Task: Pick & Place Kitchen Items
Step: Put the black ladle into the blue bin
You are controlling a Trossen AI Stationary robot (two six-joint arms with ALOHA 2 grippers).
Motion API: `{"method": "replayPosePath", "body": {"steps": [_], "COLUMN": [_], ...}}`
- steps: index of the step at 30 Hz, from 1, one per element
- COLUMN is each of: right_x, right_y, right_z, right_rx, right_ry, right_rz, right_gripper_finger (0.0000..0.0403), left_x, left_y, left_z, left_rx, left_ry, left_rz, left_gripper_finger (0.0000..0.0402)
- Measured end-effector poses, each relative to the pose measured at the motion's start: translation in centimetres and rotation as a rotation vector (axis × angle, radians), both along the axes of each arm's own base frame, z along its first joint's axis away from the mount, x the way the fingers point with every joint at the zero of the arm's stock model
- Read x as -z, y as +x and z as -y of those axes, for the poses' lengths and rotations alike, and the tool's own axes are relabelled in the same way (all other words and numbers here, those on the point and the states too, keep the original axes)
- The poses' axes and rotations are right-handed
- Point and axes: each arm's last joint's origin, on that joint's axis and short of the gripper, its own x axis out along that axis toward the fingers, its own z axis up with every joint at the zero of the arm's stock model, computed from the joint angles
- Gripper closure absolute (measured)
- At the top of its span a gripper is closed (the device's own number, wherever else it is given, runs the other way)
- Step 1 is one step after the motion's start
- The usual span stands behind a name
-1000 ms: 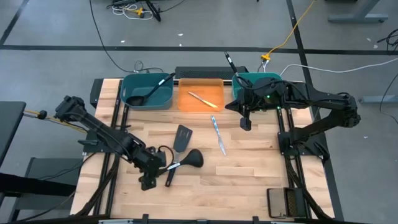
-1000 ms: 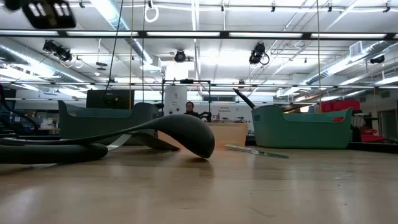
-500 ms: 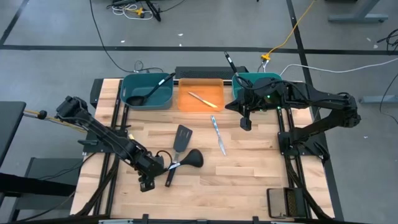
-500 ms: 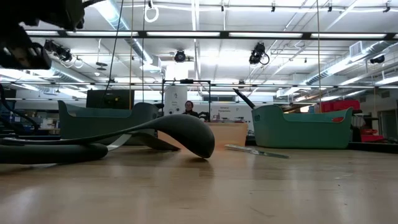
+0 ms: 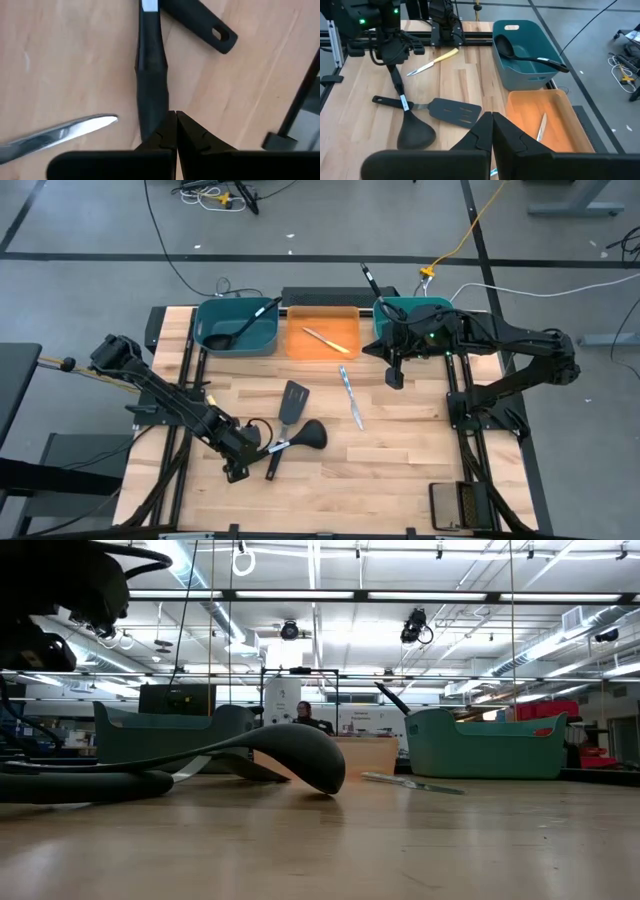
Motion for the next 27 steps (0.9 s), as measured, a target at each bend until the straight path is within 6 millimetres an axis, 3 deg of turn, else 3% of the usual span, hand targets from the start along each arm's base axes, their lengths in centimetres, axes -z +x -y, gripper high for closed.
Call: {"method": "replayPosePath", "body": {"steps": [12, 23, 27], "right_x": [0.0, 0.0, 0.0], "right_y": [0.0, 0.0, 0.0], "right_z": [0.0, 0.0, 0.0], "right_rx": [0.001, 0.000, 0.000], "right_ry": [0.000, -0.001, -0.001], "right_rz": [0.000, 0.000, 0.000], "right_gripper_finger": [0.0394, 0.0394, 0.0394], "left_x": [2.3, 2.2, 1.1], "left_y": [-0.8, -0.6, 0.0], "left_z": [-0.4, -0.4, -0.1], "left_rx": [-0.057, -0.080, -0.086], "left_ry": [-0.011, -0.013, 0.005], "left_rz": [-0.018, 0.009, 0.057], "left_gripper_finger": [0.0400, 0.0400, 0.0400]}}
